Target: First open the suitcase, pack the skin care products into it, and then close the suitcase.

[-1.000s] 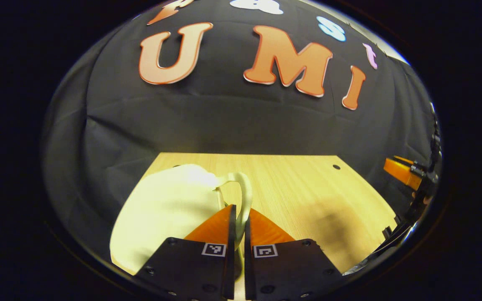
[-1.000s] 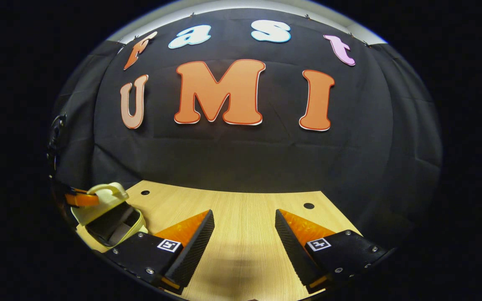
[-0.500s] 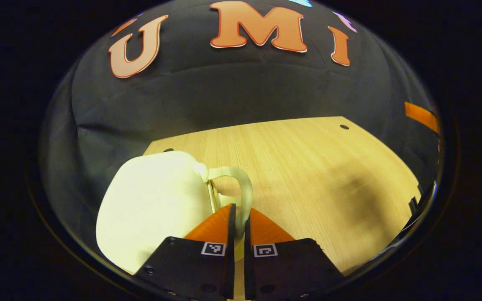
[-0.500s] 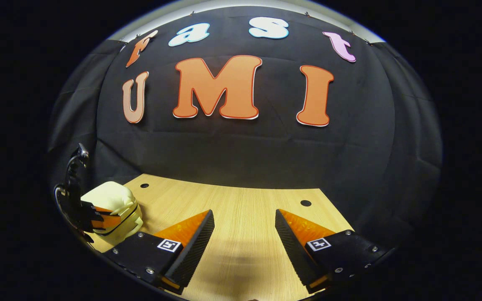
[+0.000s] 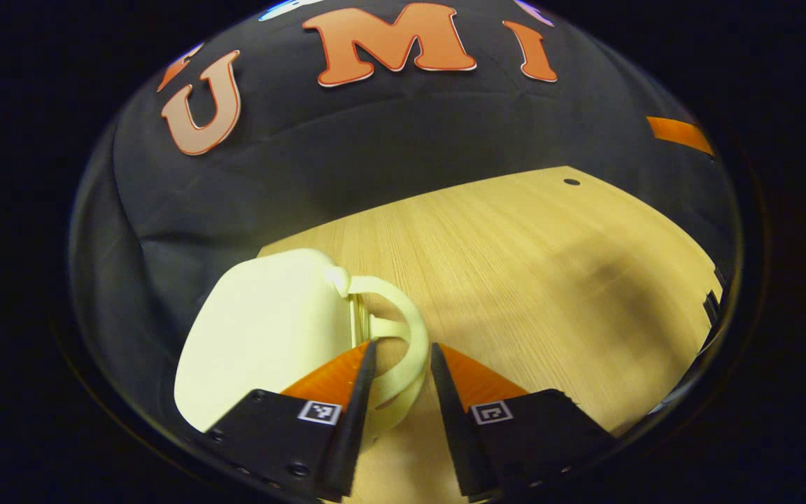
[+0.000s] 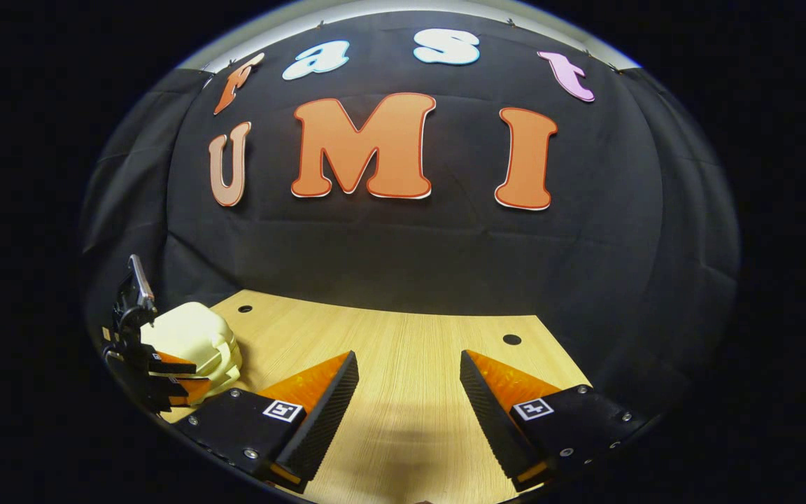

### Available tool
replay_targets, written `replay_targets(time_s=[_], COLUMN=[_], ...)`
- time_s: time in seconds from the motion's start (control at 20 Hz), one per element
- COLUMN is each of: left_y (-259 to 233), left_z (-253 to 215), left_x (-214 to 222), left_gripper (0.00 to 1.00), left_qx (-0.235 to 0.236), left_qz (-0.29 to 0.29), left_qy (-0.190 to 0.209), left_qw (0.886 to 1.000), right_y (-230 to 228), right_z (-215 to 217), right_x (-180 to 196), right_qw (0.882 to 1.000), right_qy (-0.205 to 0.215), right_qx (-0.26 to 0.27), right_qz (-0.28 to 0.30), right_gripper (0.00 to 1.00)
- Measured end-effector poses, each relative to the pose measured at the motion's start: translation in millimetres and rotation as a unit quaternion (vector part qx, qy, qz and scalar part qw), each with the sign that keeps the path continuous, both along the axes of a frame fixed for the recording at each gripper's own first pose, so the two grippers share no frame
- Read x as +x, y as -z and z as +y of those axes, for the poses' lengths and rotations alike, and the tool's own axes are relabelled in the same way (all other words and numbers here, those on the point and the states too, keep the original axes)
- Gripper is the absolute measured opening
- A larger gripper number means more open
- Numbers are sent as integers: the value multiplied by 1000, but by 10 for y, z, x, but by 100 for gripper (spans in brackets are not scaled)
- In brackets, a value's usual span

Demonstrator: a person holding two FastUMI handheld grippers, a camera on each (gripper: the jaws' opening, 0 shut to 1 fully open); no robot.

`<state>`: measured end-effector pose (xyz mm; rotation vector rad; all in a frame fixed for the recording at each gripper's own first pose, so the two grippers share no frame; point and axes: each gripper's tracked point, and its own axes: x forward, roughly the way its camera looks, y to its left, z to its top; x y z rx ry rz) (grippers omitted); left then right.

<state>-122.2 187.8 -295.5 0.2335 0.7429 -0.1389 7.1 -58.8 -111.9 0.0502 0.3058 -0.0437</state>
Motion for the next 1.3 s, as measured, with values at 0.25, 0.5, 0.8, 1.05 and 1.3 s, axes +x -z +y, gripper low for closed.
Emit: replay_targets(time_s=[0.25, 0.5, 0.8, 1.05, 1.3], left_y=[-301, -1091, -1880, -2223, -2370], left_z=[-307, -539, -880, -978, -1080], left_x=[5, 253, 419, 463, 386], left_gripper=[98, 99, 99, 99, 100], left_qx=[-20, -46, -101, -114, -139], left_qz=[-38, -138, -228, -273, -302], left_qy=[8, -20, -19, -22, -30], left_qw=[999, 989, 968, 955, 943], right_y=[-94, -295, -627, -876, -903], right_z=[47, 30, 29, -7, -6], right_x=[-51, -102, -183, -249, -308], right_qw=[1000, 999, 995, 989, 986], right_qy=[-9, -6, -11, -14, -12], right_qx=[1, 2, -16, -42, -53], right_qz=[-18, -48, -95, -141, -154], right_gripper=[94, 94, 94, 94, 94])
